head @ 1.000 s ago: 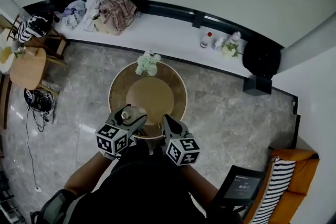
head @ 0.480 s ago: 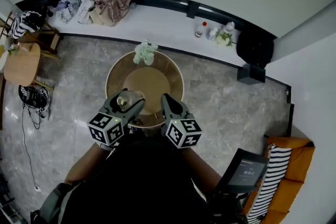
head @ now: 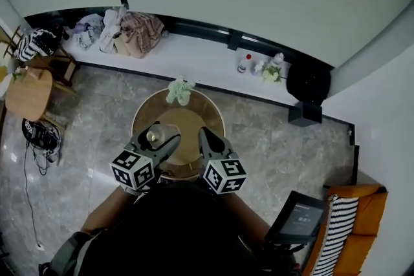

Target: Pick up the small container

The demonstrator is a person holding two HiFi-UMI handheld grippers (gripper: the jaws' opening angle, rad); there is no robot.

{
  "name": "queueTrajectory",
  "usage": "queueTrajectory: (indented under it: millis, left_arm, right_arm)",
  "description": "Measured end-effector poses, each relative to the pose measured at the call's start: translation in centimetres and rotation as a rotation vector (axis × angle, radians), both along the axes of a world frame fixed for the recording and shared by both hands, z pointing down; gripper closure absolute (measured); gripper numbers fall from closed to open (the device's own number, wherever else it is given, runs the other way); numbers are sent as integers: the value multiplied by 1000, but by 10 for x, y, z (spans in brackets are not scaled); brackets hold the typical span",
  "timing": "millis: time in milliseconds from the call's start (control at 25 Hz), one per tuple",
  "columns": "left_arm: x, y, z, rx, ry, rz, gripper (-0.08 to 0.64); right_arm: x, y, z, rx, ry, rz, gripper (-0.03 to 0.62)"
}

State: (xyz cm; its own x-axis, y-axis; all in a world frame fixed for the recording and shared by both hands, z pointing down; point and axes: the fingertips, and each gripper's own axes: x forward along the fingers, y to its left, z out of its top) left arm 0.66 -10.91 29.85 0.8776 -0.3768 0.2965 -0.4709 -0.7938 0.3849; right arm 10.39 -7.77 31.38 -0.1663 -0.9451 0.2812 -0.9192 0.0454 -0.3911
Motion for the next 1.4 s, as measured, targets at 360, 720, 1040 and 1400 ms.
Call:
queueTrajectory:
  millis: [360,720,1040,1400]
  left_arm:
    - [1,-3,-11,30,34,5,229]
    - [-3,4,-5,35,23,28,227]
    - [-5,9,1,28,4,37,229]
    - [-6,7,1,29,-6,43,227]
  right_arm:
    - [-1,-4,-18,70,51,7,586]
    - [-12,-4,-17,81,74,-13,586]
    - [-17,-2,-14,79,73,-17,586]
    - [-20,-2,-16,89,70,-24,586]
